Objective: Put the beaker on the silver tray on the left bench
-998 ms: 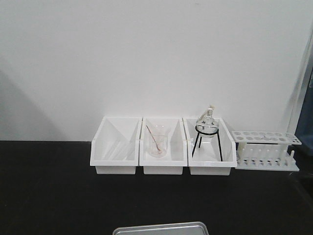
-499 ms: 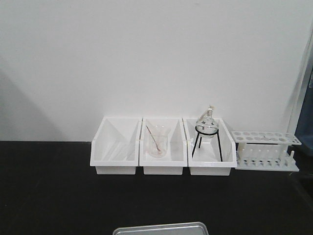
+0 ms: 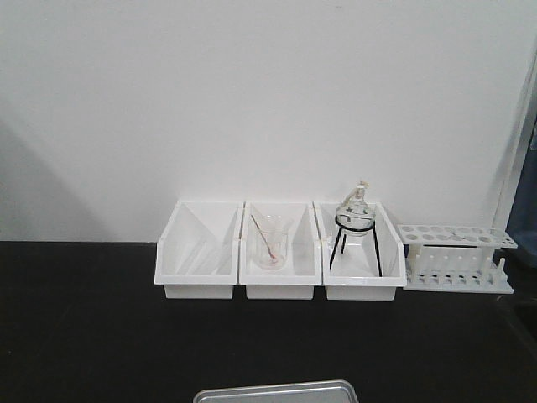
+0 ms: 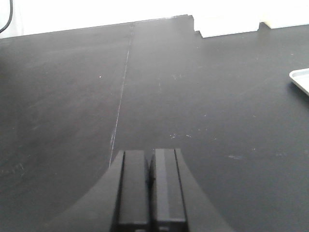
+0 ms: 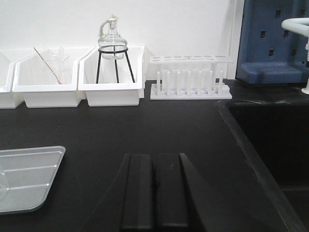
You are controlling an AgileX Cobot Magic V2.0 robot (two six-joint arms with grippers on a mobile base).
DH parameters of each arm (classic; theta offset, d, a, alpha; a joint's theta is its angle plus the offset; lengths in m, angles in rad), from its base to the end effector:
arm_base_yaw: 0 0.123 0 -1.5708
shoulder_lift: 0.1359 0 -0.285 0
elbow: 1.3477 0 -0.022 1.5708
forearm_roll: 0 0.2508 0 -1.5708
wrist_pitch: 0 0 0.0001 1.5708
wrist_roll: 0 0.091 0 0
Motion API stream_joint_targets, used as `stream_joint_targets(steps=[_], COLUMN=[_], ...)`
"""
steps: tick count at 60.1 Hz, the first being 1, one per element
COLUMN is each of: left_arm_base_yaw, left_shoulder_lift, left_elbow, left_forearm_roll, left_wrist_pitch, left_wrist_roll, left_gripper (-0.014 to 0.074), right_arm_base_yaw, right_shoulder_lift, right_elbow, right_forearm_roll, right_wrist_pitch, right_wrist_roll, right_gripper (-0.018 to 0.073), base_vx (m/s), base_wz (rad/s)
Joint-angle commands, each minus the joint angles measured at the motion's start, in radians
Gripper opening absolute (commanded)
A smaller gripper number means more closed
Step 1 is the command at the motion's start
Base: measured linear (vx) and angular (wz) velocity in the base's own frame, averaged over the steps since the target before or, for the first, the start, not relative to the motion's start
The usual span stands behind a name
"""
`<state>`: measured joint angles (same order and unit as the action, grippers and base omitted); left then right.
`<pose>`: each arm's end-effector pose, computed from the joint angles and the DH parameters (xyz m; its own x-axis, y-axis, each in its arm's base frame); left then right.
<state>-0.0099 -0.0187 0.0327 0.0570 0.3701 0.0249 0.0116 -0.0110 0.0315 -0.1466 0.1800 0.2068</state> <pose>0.0525 0.0014 0.1699 -0.2919 0.0808 -0.9530 0.0130 0.9967 0.0806 0.0564 -0.0017 0.1870 -0.1101 0.0612 -0.9920 0.0213 0.9980 0.0592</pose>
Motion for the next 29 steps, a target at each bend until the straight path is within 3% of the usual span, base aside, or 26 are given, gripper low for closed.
stream_joint_targets(steps=[1,29], left_arm_base_yaw=[-0.006,-0.006], left_shoulder_lift=[-0.007,-0.007], left_elbow=[0.02,0.02], left_forearm_roll=[-0.003,-0.003], left_wrist_pitch=[-0.075,-0.075], left_wrist_roll=[-0.002,-0.002], left_gripper=[0.0001,0.0001], right_arm_base_yaw=[-0.004,-0.004], right_shoulder_lift=[-0.013,-0.013], right_elbow=[0.005,0.005], right_forearm_roll=[0.0,0.0], right_wrist_pitch=[-0.087,-0.086], right_wrist_roll=[-0.012,-0.012], right_gripper=[-0.0011,-0.0011], base_vx=[0.0,0.0], base_wz=[0.0,0.0])
